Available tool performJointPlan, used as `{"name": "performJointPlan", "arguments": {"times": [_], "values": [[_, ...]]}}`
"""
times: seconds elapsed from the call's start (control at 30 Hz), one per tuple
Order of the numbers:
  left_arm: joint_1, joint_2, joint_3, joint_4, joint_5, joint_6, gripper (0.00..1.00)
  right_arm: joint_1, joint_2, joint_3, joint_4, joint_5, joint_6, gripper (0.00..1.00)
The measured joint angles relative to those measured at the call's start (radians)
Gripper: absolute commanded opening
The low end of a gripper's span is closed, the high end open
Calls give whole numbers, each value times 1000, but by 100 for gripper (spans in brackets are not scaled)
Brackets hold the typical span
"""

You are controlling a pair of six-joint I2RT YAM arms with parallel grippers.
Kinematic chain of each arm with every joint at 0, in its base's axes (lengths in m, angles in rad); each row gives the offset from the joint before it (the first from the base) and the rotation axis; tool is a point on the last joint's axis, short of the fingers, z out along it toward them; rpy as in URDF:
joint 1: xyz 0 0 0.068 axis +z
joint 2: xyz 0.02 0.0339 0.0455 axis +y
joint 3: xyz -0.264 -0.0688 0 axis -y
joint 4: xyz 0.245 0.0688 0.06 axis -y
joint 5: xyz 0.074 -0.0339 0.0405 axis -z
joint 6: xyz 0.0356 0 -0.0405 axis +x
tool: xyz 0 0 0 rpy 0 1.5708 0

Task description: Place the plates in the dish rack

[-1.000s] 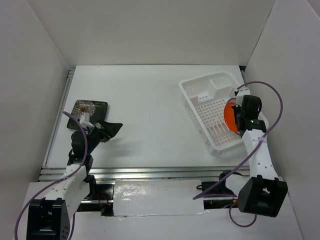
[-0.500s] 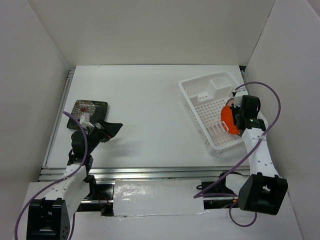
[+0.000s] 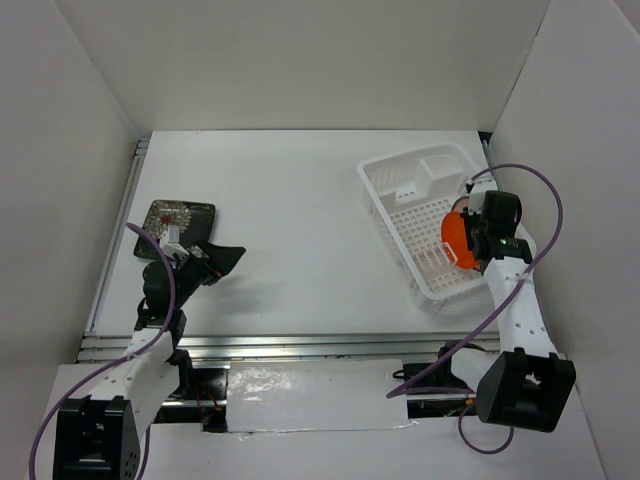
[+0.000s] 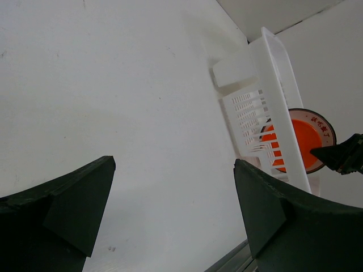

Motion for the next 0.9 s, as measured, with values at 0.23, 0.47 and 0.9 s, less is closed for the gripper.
{"name": "performJointPlan", "arguments": {"times": [0.23,0.47,0.9], "values": [[0,-1,0,-10,0,2,99,0,3,21,-21,-11,16,34],[0,-1,0,-18,-2,19,99,0,1,60,-22,-15,40,35],[0,17,0,-14,-21,23,99,0,105,262,-12,-142,28,36]]}}
